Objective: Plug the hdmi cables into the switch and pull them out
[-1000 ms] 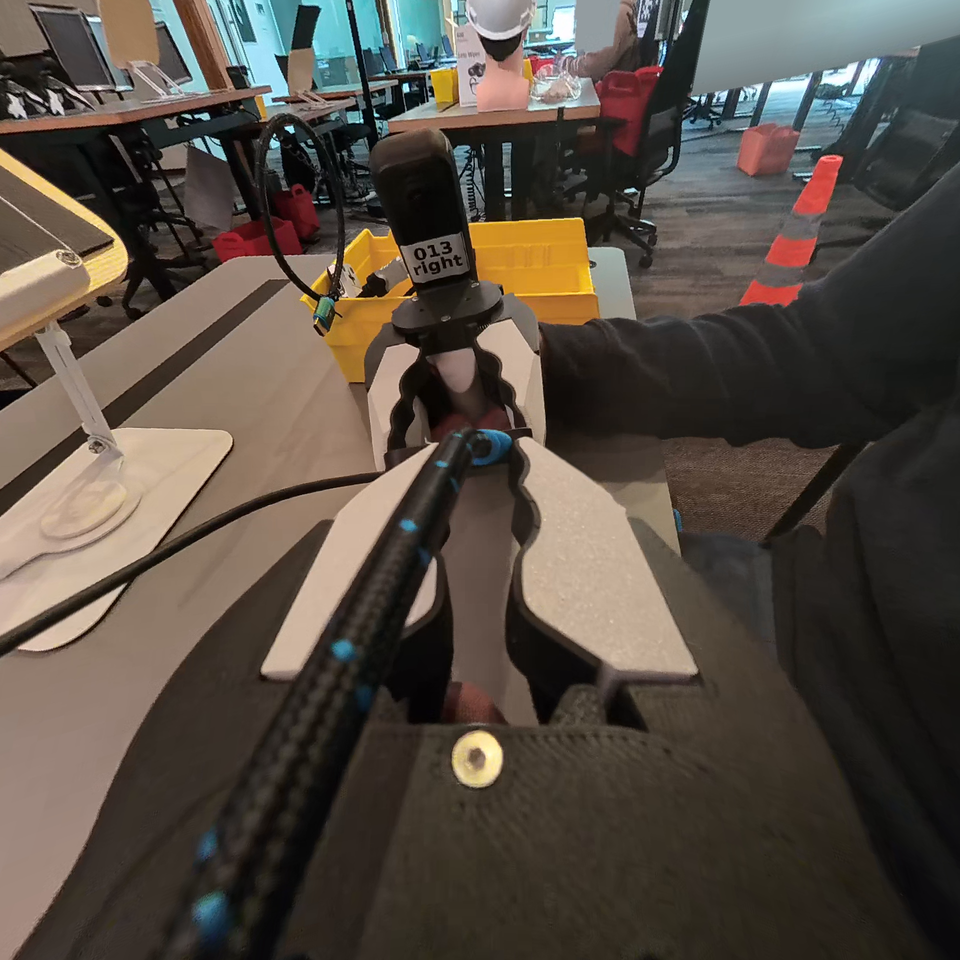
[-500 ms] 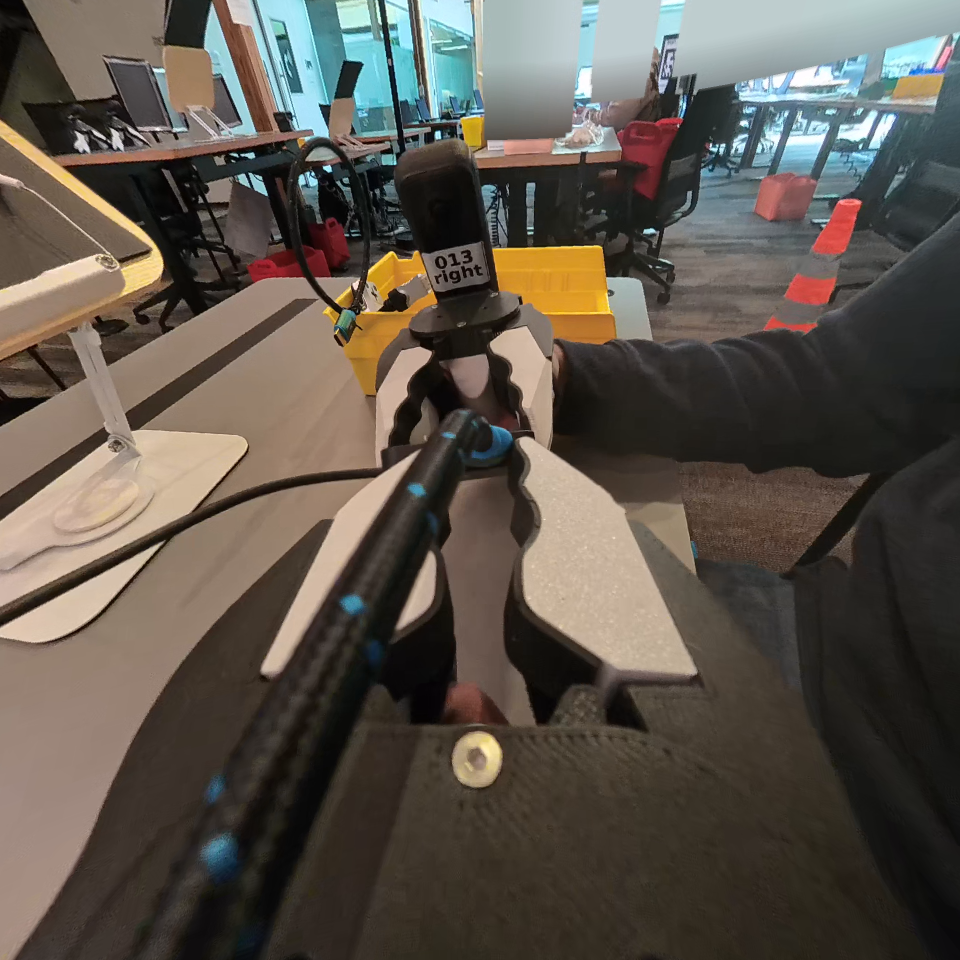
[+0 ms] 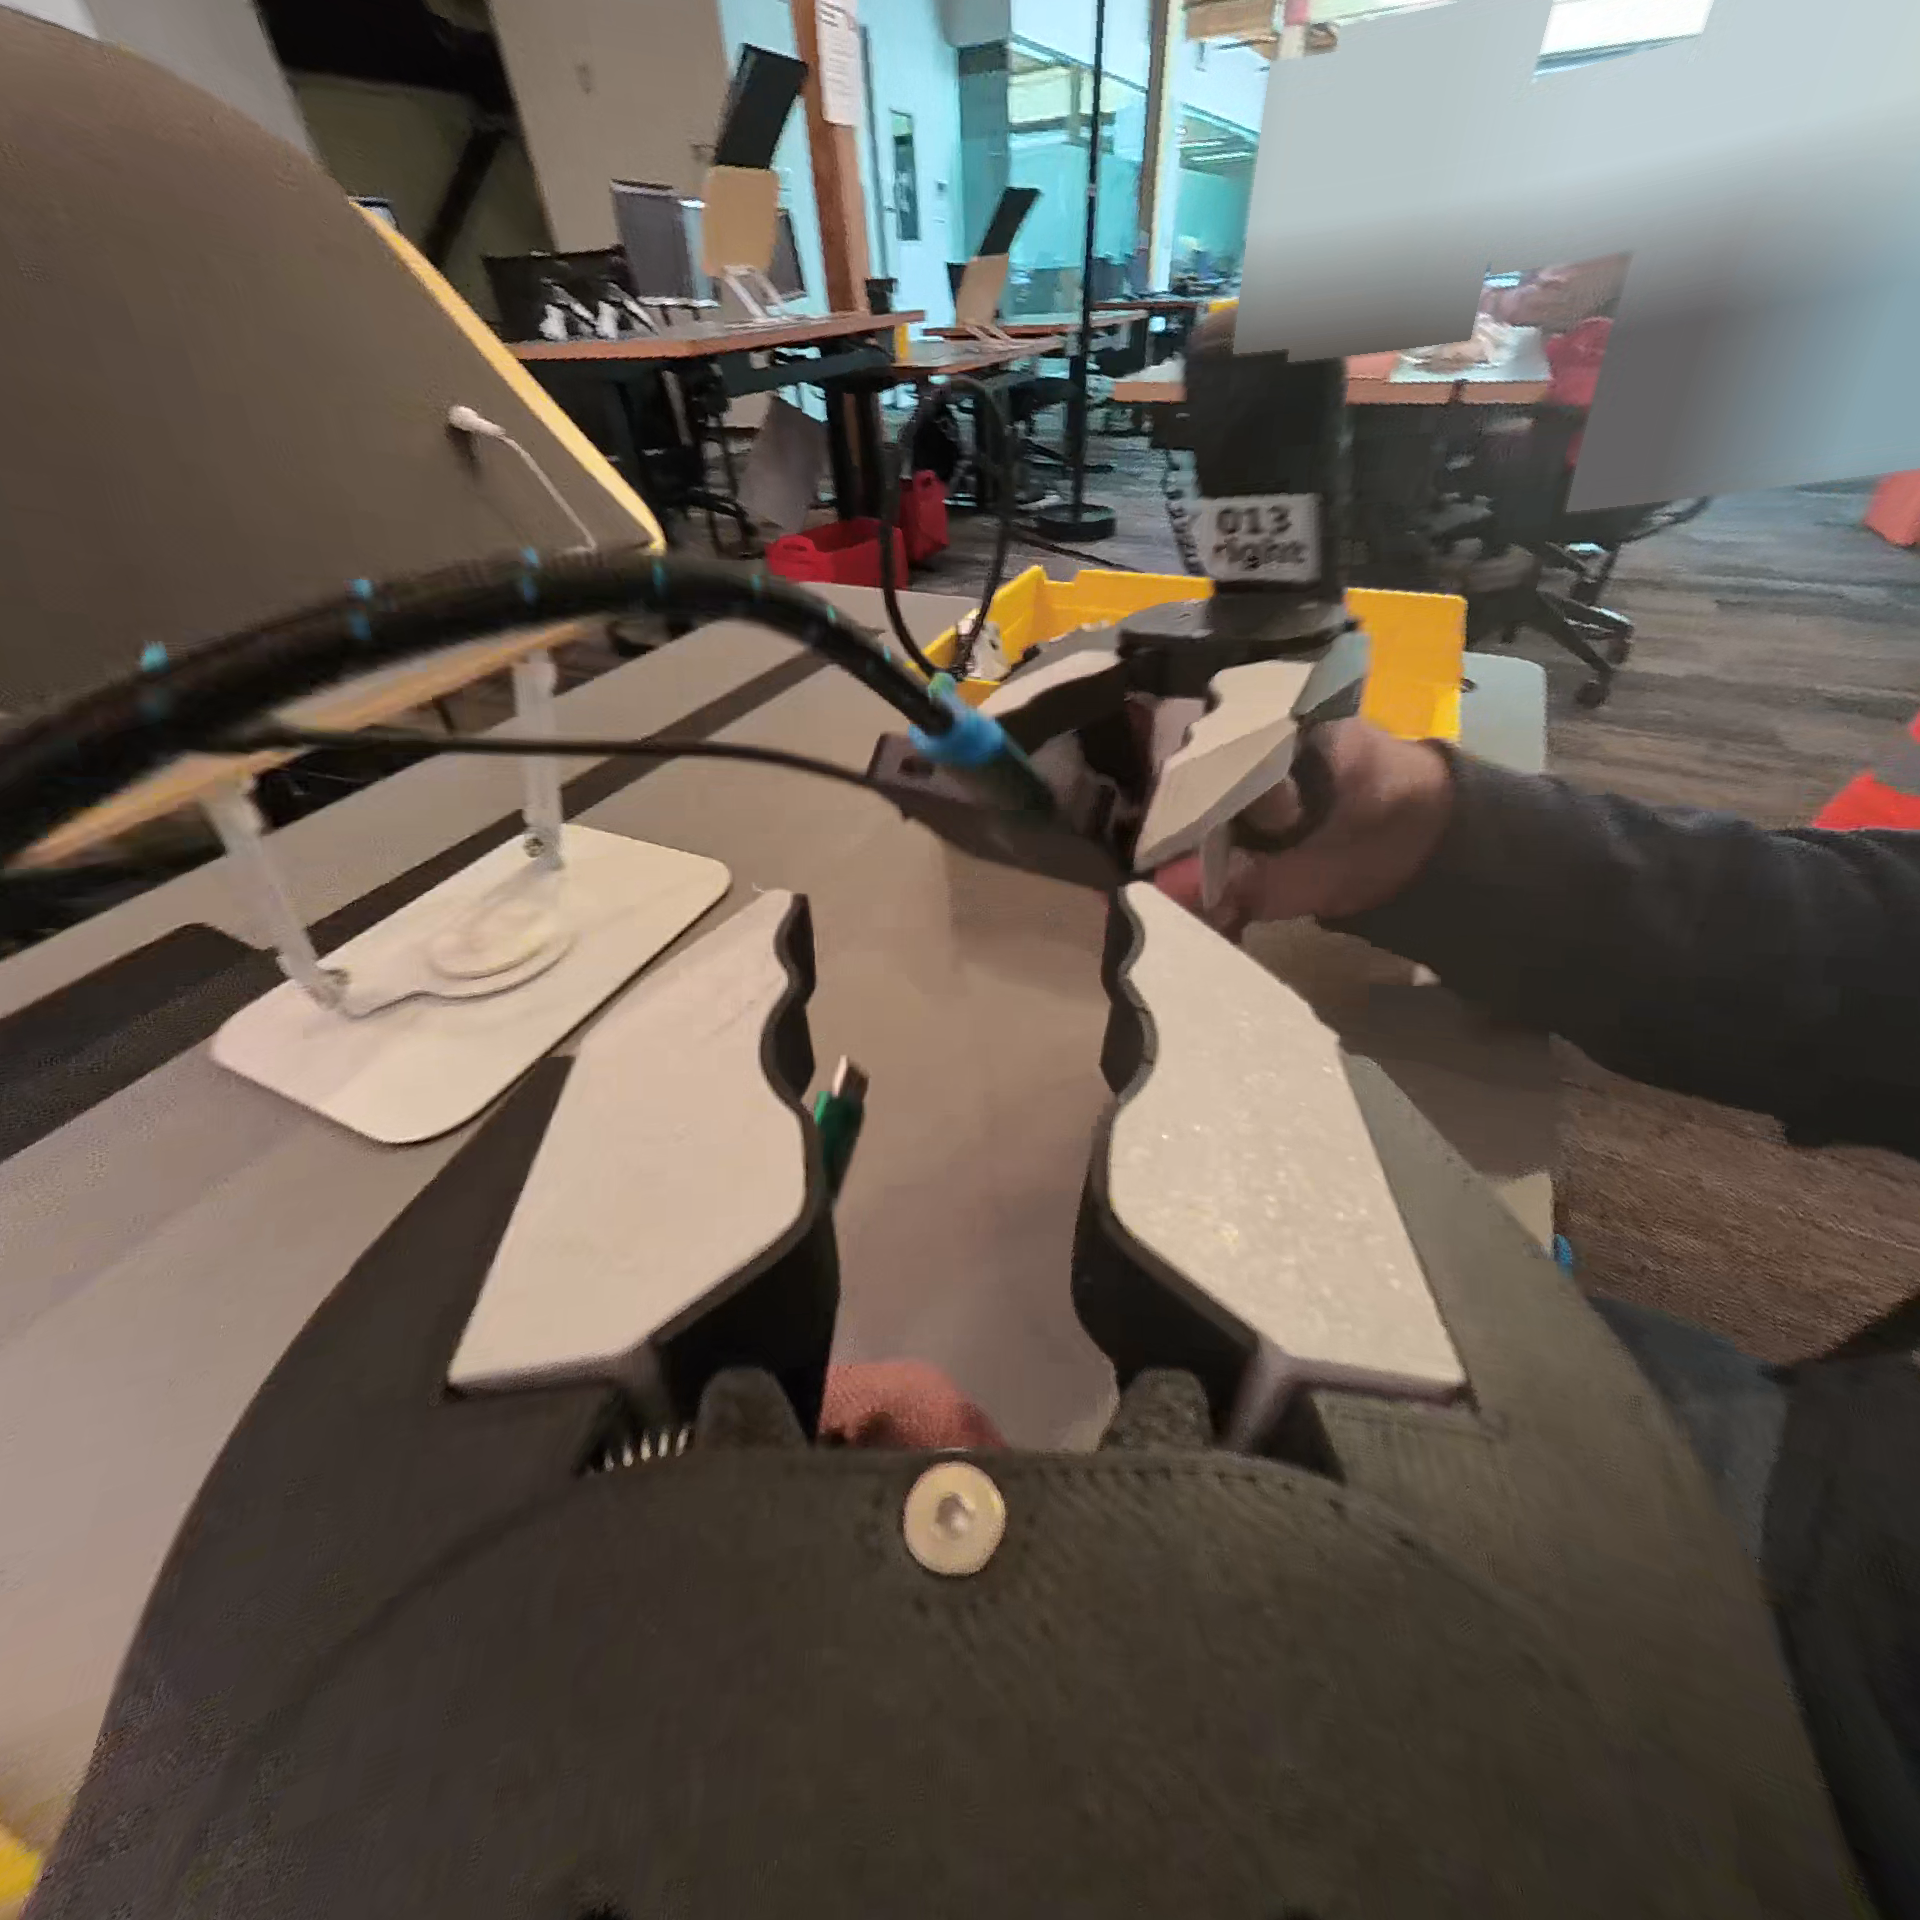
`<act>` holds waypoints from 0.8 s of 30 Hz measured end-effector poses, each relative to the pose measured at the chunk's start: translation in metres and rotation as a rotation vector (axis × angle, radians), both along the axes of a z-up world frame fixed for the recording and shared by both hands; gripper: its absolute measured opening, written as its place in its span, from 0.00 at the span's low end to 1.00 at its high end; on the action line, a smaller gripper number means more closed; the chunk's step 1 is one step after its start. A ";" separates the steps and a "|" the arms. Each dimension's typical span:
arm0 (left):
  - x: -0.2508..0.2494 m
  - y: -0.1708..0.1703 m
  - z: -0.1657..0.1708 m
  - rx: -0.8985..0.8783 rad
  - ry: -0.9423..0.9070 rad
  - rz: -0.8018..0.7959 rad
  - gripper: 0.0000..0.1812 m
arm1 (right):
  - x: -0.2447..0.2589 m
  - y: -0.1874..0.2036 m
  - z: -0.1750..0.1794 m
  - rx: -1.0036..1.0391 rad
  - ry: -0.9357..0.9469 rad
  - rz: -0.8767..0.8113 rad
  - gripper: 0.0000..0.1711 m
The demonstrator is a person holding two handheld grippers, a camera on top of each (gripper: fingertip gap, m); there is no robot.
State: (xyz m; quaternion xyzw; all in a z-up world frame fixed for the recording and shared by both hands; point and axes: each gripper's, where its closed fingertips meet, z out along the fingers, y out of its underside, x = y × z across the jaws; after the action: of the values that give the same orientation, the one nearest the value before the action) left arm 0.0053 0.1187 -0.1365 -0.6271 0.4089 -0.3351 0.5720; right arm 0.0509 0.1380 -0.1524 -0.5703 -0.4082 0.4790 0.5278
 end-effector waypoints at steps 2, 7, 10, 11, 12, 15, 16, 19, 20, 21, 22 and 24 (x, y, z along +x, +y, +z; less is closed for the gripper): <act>-0.002 -0.001 0.004 0.019 -0.005 0.018 0.28 | 0.012 0.003 0.015 0.003 -0.009 -0.083 0.38; 0.005 -0.005 -0.008 0.037 0.063 0.013 0.26 | 0.052 -0.005 0.078 0.173 -0.068 -0.292 0.38; 0.006 -0.005 -0.019 0.025 0.087 0.011 0.24 | 0.091 -0.012 0.125 0.290 -0.066 -0.432 0.38; 0.006 -0.006 -0.019 0.026 0.087 0.006 0.23 | 0.106 -0.012 0.138 0.329 -0.069 -0.489 0.38; 0.008 -0.008 -0.017 0.032 0.084 0.001 0.23 | 0.124 -0.011 0.148 0.358 -0.083 -0.549 0.38; 0.011 -0.012 -0.010 0.056 0.091 -0.010 0.23 | 0.180 0.003 0.157 0.398 -0.144 -0.731 0.38; 0.012 -0.013 -0.009 0.061 0.093 -0.011 0.23 | 0.199 0.011 0.152 0.389 -0.177 -0.787 0.38; 0.011 -0.013 -0.012 0.052 0.098 -0.012 0.23 | 0.250 0.038 0.115 0.333 -0.306 -0.920 0.38; 0.011 -0.012 -0.014 0.050 0.104 -0.011 0.23 | 0.263 0.047 0.096 0.278 -0.343 -0.936 0.38; 0.012 -0.012 -0.015 0.050 0.109 -0.009 0.23 | 0.275 0.054 0.076 0.221 -0.377 -0.952 0.38; 0.012 -0.012 -0.016 0.049 0.112 -0.010 0.23 | 0.287 0.061 0.056 0.165 -0.418 -0.971 0.38; 0.013 -0.011 -0.018 0.046 0.117 -0.007 0.23 | 0.303 0.069 0.010 0.022 -0.526 -0.969 0.38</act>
State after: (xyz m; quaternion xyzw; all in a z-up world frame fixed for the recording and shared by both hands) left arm 0.0178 0.1074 -0.1545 -0.6308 0.4516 -0.2905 0.5601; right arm 0.3540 0.2070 -0.1427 -0.7878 -0.2222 0.0183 0.5742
